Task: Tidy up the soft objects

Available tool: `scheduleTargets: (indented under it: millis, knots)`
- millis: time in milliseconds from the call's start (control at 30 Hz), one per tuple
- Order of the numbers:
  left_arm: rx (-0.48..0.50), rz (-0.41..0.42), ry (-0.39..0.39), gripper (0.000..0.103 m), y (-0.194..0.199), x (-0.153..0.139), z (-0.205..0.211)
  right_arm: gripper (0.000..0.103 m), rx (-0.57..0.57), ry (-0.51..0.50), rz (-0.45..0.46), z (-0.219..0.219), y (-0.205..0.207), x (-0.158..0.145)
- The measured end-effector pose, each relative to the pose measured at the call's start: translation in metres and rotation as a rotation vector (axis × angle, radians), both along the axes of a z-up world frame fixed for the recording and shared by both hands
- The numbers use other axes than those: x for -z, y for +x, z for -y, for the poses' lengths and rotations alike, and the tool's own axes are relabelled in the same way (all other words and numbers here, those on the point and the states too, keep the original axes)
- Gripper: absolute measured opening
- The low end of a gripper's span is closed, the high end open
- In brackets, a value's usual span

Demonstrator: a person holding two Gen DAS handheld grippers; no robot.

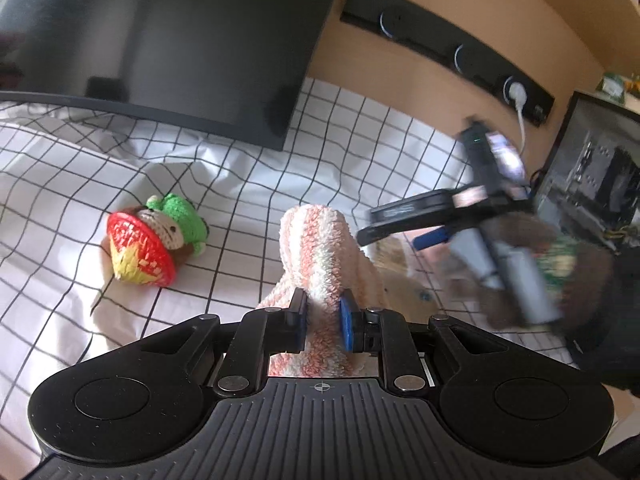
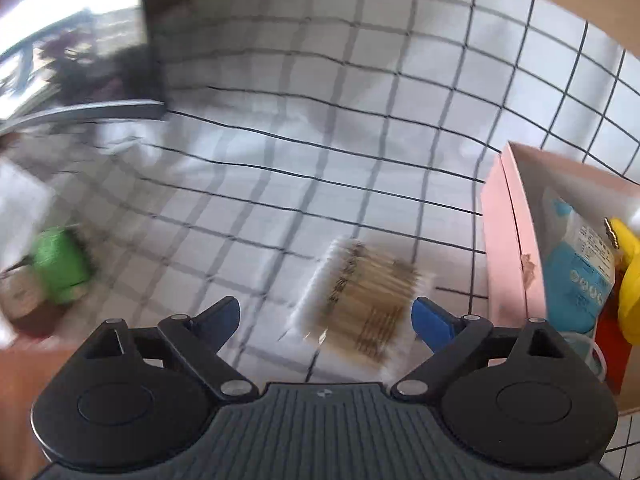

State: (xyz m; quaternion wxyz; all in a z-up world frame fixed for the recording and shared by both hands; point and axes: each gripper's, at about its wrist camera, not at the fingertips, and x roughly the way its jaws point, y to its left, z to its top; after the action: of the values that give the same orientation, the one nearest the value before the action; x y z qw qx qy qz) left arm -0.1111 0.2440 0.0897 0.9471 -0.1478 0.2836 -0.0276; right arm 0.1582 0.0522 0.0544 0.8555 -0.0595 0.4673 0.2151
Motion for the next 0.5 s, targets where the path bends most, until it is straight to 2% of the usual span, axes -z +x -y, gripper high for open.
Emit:
scheduleTargets:
  millis: [100, 167, 200, 233, 267, 400, 500]
  knots:
    - [-0.015, 0.019, -0.02, 0.019, -0.012, -0.001, -0.001, 0.096, 0.082, -0.108, -0.017, -0.013, 0.019, 0.021]
    - [-0.033, 0.02, -0.044, 0.019, -0.02, 0.001, -0.002, 0.099, 0.113, -0.063, -0.077, -0.007, 0.028, 0.027]
    - [-0.035, 0.02, -0.054, 0.019, -0.023, 0.002, -0.002, 0.088, 0.109, -0.044, -0.084, -0.005, 0.028, 0.026]
    - [-0.032, 0.02, -0.057, 0.019, -0.027, 0.002, -0.001, 0.08, 0.087, -0.04, -0.072, -0.003, 0.026, 0.023]
    - [-0.024, 0.021, -0.054, 0.019, -0.029, 0.002, 0.001, 0.079, 0.044, -0.035, -0.062, -0.002, 0.022, 0.019]
    - [0.044, 0.029, -0.042, 0.019, -0.036, -0.005, 0.011, 0.078, -0.094, 0.05, 0.008, 0.026, -0.018, -0.014]
    - [0.134, 0.041, -0.027, 0.019, -0.033, -0.015, 0.028, 0.078, -0.165, 0.114, 0.068, 0.058, -0.056, -0.044]
